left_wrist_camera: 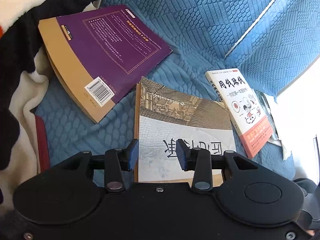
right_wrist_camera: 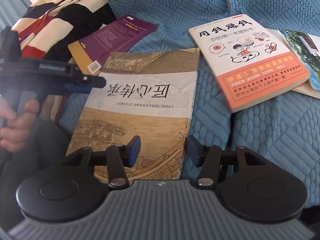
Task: Organize objects
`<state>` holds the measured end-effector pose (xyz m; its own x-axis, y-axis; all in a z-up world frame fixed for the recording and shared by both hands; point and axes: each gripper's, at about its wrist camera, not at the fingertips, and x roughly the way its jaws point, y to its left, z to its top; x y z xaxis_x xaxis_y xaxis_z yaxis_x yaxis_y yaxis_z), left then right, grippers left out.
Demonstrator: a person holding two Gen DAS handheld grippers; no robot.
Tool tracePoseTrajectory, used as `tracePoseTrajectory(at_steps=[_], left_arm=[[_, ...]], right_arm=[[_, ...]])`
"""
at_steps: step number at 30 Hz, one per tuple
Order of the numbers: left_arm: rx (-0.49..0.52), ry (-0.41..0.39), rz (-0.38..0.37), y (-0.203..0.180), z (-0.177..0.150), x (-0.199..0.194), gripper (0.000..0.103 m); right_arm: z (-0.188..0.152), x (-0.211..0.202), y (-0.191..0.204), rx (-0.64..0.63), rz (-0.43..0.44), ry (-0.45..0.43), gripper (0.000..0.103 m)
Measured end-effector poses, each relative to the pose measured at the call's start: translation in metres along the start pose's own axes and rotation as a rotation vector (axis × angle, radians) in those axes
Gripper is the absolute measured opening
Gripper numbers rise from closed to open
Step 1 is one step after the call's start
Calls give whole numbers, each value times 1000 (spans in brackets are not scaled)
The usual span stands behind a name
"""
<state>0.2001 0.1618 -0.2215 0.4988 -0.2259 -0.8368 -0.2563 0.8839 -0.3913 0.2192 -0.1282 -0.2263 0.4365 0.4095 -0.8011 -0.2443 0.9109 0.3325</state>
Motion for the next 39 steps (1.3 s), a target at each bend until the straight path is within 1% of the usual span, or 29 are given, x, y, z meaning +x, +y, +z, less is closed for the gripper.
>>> tracePoseTrajectory(at_steps=[3, 6, 7, 8, 10, 13, 16, 19, 22, 27, 31, 33, 34, 35, 36, 38, 39], left_arm=[[-1, 13, 3, 2, 1, 3, 37], [-9, 18, -16, 3, 2, -1, 37], [-16, 24, -14, 3, 3, -3, 37], [-10, 25, 4, 2, 4, -6, 36], [16, -1, 57, -5, 7, -18, 36], [15, -38, 33, -14, 10, -39, 36], [34, -91, 35, -29, 11, -67, 36], [43, -144, 16, -46, 13, -99, 38], [55, -195, 15, -67, 12, -130, 39], [50, -250, -26, -96, 10, -175, 43], [74, -294, -52, -119, 4, -202, 47], [89, -314, -56, -130, 0, -213, 54], [96, -327, -57, -135, -2, -218, 57], [101, -341, -56, -139, -4, -223, 66], [106, -352, -51, -145, -6, -228, 77], [111, -370, -54, -152, -10, -234, 85], [111, -375, -58, -155, -12, -237, 92]], right_arm=[[0, 1, 1, 29, -8, 0, 54], [3, 0, 1, 71, -21, 6, 53], [5, -1, 2, 81, -29, 5, 53], [7, -3, 4, 88, -37, 1, 53], [12, -9, 8, 94, -55, -17, 53], [24, -22, 12, 112, -71, -52, 53], [37, -42, 18, 121, -72, -95, 53], [49, -68, 29, 97, -79, -147, 53], [59, -96, 40, 68, -96, -199, 53], [68, -143, 52, 36, -119, -269, 53], [69, -176, 54, 32, -140, -309, 53], [69, -190, 55, 38, -176, -324, 58], [68, -197, 54, 43, -194, -335, 69], [66, -203, 52, 49, -205, -347, 86], [64, -208, 50, 58, -215, -358, 92], [60, -218, 46, 61, -230, -369, 103], [58, -221, 44, 61, -242, -365, 103]])
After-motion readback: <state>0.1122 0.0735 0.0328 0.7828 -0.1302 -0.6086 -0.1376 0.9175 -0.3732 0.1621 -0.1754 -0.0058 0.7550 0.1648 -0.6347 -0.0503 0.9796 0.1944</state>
